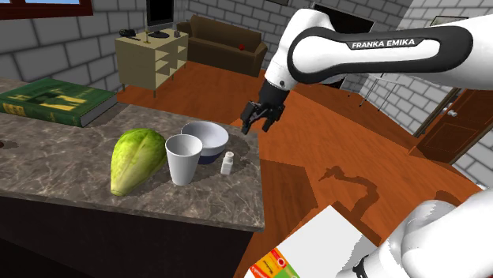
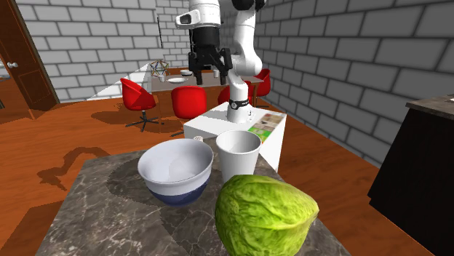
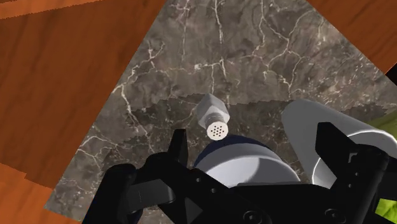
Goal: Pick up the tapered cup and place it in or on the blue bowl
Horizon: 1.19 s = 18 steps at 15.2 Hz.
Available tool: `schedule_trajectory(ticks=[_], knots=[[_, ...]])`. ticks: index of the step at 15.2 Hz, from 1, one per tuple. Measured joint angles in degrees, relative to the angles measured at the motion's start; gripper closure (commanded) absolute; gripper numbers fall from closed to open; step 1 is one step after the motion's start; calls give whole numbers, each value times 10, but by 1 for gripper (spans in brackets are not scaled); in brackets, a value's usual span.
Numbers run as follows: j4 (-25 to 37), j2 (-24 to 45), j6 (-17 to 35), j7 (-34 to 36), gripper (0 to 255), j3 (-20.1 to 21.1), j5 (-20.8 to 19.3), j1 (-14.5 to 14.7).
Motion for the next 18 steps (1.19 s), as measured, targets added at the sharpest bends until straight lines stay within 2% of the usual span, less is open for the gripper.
schedule_trajectory(ticks=[8, 13, 18], knots=[[106, 164, 57, 69, 0, 34, -22, 18], [201, 276, 73, 114, 0, 44, -48, 39], [215, 315, 97, 123, 0, 43, -57, 46]])
